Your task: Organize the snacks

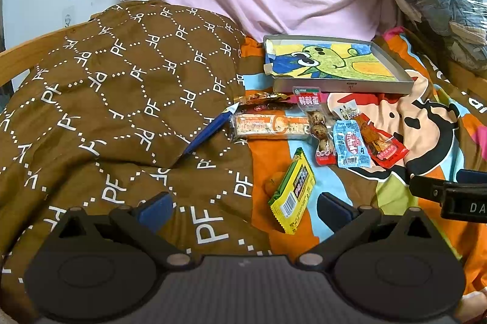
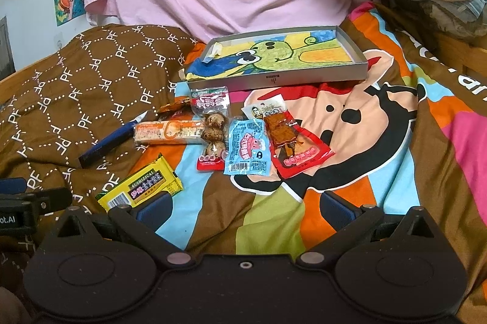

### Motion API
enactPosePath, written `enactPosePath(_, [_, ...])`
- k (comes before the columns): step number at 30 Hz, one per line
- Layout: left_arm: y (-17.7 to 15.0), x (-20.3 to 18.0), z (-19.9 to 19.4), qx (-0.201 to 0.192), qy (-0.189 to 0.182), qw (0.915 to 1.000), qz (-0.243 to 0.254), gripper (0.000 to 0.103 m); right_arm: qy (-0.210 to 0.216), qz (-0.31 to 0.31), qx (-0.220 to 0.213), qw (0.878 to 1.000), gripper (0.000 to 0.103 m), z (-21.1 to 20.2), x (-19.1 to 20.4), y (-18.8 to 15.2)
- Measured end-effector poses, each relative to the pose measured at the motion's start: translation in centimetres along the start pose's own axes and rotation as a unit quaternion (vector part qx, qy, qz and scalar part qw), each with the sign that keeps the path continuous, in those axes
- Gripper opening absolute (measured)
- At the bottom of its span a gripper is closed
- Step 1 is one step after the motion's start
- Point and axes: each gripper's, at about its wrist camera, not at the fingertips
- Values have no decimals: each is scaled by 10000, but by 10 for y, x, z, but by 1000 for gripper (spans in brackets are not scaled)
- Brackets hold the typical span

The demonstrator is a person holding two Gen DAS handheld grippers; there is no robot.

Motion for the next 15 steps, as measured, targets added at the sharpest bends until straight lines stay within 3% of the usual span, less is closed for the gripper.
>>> enactPosePath(15, [2,-3,1,6,-26,10000,72,103,46,-168,25,9998,102,3,3,2])
Point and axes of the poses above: each gripper's, at about its wrist camera, not at the fingertips, and z roughly the way its jaws point, x to its left, y to its top, and after that the axes turned 1 degree about x, right-handed
